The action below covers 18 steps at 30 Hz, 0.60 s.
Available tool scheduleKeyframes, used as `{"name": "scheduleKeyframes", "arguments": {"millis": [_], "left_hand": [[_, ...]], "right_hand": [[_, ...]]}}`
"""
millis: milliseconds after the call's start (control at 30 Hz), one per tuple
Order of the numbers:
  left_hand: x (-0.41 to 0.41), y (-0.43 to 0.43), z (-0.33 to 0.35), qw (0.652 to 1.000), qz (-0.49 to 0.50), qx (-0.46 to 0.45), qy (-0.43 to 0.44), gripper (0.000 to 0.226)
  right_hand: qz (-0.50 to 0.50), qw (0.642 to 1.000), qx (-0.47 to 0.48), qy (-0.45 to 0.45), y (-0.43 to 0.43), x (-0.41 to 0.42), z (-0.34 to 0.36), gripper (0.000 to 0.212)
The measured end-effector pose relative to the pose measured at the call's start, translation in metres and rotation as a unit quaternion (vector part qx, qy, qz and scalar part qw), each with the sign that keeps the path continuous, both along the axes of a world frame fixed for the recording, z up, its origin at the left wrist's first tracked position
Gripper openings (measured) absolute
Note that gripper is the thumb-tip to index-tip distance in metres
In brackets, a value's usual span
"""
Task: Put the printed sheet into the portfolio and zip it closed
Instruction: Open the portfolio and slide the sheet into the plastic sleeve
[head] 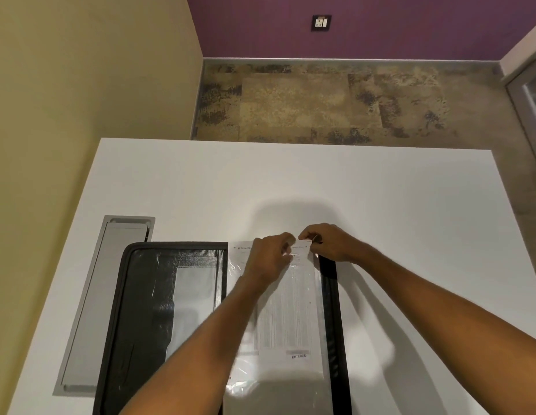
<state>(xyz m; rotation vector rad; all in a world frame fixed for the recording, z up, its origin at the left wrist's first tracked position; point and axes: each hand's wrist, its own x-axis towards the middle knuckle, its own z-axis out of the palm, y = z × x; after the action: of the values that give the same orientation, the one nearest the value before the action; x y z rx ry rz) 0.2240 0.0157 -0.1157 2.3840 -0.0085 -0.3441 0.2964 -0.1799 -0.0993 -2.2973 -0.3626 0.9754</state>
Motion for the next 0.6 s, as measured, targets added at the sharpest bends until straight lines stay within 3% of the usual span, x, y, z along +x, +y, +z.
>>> {"name": "scheduleKeyframes", "arguments": {"millis": [133,300,600], "left_hand": [[0.009,0.013,0.009,0.999,-0.019,0.034,0.027,0.019],[0.015,0.006,0.01,0.997,-0.04,-0.04,0.059,0.019],[0.013,0.0,0.007,0.994,-0.039,-0.043,0.09,0.009]], "right_hand": [[-0.002,1.0,-0.002,-0.004,-0.001,-0.01,-0.002,0.04],[-0.014,0.999,0.015,-0.03,0.0,-0.023,-0.007,0.05],[-0.02,0.996,0.053,-0.064,0.0,-0.037,-0.01,0.039]]}}
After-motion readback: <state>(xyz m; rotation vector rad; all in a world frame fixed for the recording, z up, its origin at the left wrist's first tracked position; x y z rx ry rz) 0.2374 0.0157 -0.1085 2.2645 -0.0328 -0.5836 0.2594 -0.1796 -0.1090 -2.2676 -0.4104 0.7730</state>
